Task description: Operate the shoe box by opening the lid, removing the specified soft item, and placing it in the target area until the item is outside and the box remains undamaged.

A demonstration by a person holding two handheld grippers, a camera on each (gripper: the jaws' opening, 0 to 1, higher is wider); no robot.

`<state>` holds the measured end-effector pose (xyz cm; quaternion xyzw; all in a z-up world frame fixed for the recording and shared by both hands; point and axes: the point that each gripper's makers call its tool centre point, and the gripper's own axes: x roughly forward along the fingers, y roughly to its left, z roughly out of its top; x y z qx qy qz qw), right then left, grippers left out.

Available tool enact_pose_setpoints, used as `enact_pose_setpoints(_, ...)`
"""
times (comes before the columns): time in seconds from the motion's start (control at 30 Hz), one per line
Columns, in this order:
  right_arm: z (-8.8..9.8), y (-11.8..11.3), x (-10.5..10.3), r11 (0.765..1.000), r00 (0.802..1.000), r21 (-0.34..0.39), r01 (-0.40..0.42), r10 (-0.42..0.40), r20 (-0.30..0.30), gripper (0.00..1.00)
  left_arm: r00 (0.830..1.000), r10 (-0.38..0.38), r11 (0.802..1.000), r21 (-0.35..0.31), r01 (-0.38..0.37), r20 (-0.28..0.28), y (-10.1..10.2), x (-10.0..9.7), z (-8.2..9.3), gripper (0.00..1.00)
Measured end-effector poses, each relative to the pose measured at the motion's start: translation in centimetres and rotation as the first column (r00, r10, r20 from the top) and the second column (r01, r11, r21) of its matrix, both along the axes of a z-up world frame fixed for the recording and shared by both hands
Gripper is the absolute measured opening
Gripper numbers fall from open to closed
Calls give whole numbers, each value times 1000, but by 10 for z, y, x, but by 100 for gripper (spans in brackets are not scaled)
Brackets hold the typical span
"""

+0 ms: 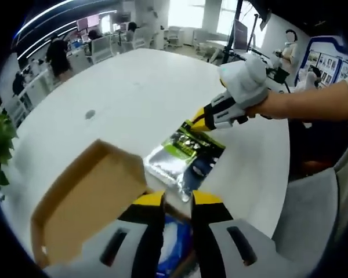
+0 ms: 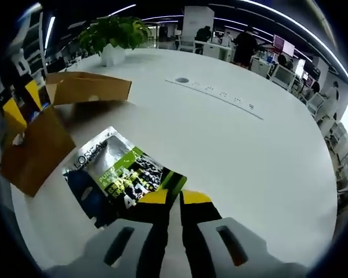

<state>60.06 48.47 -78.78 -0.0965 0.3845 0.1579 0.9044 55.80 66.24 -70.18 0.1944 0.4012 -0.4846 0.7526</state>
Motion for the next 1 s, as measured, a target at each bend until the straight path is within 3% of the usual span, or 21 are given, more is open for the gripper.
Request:
enact_pose_setpoints(0.57, 36, 4, -6, 999, 998, -40, -25, 27, 50, 17, 993, 120, 993, -11, -120, 10, 51, -1, 2, 19)
enact_pose_setpoints(1.0, 80, 40, -22, 998, 992, -4, -69, 69, 109, 28, 974, 222, 975, -29, -221, 47, 102, 3, 11, 21)
